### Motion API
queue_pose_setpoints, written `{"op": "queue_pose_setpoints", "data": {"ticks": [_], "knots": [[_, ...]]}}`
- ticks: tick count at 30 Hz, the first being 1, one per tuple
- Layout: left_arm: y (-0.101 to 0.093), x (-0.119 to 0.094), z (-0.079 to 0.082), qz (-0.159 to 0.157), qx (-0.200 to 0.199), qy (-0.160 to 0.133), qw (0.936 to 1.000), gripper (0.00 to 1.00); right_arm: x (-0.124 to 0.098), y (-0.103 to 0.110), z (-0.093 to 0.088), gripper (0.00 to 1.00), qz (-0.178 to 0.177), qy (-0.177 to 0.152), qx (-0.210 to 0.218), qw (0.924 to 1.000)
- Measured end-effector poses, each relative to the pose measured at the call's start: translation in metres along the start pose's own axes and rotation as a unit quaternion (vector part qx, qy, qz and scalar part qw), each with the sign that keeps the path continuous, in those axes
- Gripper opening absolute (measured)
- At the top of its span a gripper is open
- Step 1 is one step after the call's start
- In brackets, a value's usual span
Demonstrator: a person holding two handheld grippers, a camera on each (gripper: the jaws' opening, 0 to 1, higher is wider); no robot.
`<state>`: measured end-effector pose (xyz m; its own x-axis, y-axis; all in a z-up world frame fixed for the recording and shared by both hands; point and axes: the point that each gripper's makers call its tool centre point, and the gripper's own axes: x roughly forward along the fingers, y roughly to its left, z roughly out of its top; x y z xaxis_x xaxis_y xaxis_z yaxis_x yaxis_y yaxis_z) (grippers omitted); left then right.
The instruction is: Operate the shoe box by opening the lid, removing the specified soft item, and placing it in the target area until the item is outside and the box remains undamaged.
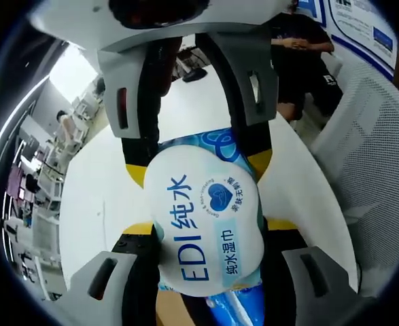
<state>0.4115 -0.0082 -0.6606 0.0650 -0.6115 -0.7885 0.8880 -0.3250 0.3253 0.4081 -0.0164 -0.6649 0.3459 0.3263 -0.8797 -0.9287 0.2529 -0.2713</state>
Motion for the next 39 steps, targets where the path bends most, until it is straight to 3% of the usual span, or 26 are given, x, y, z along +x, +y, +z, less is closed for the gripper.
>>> {"op": "queue_pose_setpoints", "data": {"ticks": [14,39], "knots": [[0.024,0.02,-0.012,0.001,-0.024,0.009,0.9997,0.59,0.018,-0.026,-0.013,0.54,0.02,0.004,-0.013,0.9997],[0.023,0.057,-0.037,-0.014,-0.059,0.023,0.9979,0.59,0.059,-0.027,-0.032,0.54,0.058,0.001,-0.017,0.9982]]}}
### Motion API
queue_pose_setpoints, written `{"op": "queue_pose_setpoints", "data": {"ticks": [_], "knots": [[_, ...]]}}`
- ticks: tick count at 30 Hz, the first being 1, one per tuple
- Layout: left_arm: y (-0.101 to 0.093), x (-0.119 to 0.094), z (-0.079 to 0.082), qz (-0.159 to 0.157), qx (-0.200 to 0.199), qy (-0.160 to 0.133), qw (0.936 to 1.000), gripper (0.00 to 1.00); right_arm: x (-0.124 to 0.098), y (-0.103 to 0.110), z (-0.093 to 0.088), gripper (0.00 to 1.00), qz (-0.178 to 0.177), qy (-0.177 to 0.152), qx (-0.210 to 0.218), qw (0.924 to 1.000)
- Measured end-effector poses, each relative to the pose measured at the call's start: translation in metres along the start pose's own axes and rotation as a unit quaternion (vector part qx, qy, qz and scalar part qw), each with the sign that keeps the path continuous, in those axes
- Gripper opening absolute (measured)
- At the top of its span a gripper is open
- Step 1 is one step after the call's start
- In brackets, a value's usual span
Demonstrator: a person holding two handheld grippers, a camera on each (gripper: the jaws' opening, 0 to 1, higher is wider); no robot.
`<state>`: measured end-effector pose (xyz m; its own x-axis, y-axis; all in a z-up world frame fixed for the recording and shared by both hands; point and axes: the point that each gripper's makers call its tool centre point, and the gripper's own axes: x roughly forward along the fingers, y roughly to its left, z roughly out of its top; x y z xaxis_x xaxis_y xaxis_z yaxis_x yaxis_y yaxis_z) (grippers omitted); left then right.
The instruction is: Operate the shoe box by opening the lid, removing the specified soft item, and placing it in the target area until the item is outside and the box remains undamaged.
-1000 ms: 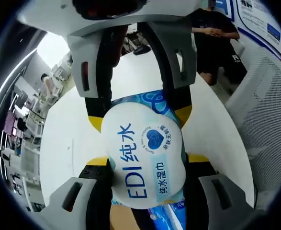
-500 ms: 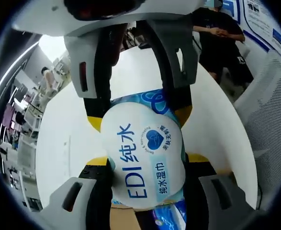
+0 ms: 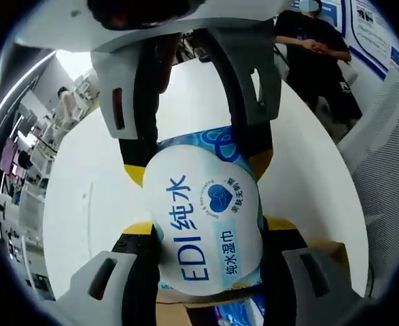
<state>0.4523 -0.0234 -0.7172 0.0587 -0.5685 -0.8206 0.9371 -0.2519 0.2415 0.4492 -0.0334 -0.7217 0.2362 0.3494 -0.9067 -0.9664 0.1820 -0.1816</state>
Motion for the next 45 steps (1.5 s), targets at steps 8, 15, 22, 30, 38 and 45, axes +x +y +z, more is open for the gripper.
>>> {"op": "queue_pose_setpoints", "data": {"ticks": [8,15,22,30,38,45], "knots": [[-0.001,0.007,-0.009,-0.004,-0.014,0.003,0.9999,0.59,0.012,0.001,0.0,0.54,0.012,-0.003,-0.003,0.9999],[0.0,0.014,-0.014,-0.006,-0.024,0.005,0.9997,0.59,0.021,-0.001,-0.003,0.54,0.021,-0.004,-0.004,0.9998],[-0.002,0.019,-0.017,-0.009,-0.03,0.007,0.9995,0.59,0.028,-0.001,-0.007,0.54,0.028,-0.006,-0.003,0.9996],[0.001,0.023,-0.02,-0.007,-0.031,0.011,0.9994,0.59,0.033,-0.004,-0.009,0.55,0.029,-0.007,-0.003,0.9996],[0.001,0.025,-0.022,-0.007,-0.035,0.012,0.9993,0.59,0.037,-0.004,-0.011,0.55,0.032,-0.004,-0.003,0.9995],[0.001,0.027,-0.023,-0.004,-0.04,0.011,0.9991,0.59,0.041,-0.005,-0.013,0.55,0.035,0.001,-0.001,0.9994]]}}
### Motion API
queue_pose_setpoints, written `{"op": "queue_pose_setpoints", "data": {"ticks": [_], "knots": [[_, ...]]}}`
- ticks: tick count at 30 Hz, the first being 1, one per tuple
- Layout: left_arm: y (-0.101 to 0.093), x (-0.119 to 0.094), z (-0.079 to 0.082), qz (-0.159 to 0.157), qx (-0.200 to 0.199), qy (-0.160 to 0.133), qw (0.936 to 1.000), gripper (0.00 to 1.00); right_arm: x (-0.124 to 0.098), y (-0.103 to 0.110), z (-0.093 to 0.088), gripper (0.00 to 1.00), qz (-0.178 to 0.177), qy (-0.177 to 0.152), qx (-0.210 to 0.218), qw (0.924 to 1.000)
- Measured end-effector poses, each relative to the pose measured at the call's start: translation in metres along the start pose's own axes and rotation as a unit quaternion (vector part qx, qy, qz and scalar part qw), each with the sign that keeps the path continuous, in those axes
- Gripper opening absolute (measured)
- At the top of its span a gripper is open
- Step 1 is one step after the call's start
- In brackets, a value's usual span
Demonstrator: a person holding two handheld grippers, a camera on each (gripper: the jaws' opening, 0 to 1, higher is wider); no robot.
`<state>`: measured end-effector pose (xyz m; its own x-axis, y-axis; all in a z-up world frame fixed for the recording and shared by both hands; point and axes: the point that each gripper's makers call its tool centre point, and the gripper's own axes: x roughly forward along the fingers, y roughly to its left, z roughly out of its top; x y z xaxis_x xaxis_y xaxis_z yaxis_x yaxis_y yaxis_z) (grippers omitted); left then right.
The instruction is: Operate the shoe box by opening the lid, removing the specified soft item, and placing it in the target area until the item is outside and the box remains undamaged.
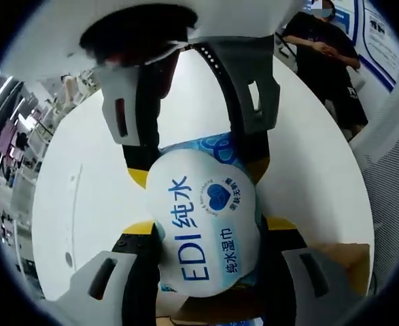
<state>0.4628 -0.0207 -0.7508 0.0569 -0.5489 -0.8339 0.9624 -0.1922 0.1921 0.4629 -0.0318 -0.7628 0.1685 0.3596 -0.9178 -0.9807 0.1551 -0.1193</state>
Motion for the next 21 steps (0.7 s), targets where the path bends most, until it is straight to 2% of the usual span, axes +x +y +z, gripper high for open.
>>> {"op": "queue_pose_setpoints", "data": {"ticks": [21], "knots": [[-0.0011,0.0073,-0.0025,-0.006,0.007,0.005,0.9999,0.57,0.0043,0.0,-0.0056,0.52,-0.002,-0.001,0.018,0.9998]]}}
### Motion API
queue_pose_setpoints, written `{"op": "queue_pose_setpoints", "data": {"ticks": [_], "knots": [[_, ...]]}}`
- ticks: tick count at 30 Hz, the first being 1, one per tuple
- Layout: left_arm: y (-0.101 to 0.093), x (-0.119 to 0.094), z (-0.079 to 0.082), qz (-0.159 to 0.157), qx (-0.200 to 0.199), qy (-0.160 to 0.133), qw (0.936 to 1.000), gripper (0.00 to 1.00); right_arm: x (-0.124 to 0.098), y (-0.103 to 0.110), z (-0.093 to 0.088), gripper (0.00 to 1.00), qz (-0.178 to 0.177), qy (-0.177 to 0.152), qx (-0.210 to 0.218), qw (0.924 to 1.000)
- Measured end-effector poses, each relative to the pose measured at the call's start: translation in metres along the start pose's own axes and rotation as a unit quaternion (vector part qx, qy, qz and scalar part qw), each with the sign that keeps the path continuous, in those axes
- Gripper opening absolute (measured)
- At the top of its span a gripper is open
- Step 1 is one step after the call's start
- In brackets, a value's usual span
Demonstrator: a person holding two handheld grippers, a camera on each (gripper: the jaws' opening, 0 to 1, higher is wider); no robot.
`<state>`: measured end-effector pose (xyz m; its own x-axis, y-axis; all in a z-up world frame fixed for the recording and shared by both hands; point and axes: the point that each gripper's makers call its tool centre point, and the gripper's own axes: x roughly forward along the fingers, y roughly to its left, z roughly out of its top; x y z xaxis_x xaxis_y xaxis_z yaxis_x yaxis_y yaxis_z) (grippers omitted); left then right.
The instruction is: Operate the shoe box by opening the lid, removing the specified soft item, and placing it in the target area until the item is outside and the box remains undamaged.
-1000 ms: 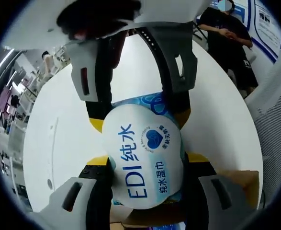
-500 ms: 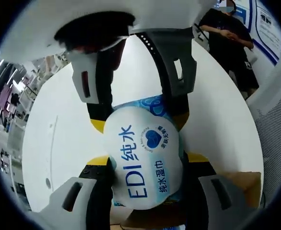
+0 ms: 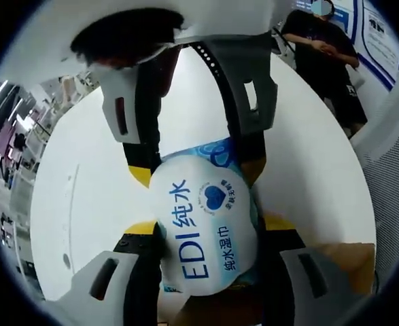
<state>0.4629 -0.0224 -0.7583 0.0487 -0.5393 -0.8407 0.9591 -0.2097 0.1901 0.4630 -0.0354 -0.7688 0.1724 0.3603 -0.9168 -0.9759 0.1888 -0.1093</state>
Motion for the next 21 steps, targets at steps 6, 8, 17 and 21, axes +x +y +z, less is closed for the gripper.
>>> {"op": "queue_pose_setpoints", "data": {"ticks": [6,8,17,21], "knots": [[0.0015,-0.0001,0.0001,0.001,0.003,0.001,1.0,0.56,0.0004,-0.0018,-0.0004,0.52,-0.002,-0.001,0.001,1.0],[0.0015,-0.0003,0.0003,0.002,0.004,0.002,1.0,0.56,0.0003,-0.0017,-0.0003,0.52,-0.003,-0.001,0.001,1.0],[0.0006,-0.0009,0.0007,0.005,0.007,-0.001,1.0,0.57,-0.0007,-0.0001,-0.0006,0.52,-0.008,0.004,0.004,0.9999],[-0.0002,-0.0026,0.0019,0.012,0.017,-0.004,0.9998,0.57,-0.0035,0.0005,-0.001,0.52,-0.012,0.005,0.007,0.9999]]}}
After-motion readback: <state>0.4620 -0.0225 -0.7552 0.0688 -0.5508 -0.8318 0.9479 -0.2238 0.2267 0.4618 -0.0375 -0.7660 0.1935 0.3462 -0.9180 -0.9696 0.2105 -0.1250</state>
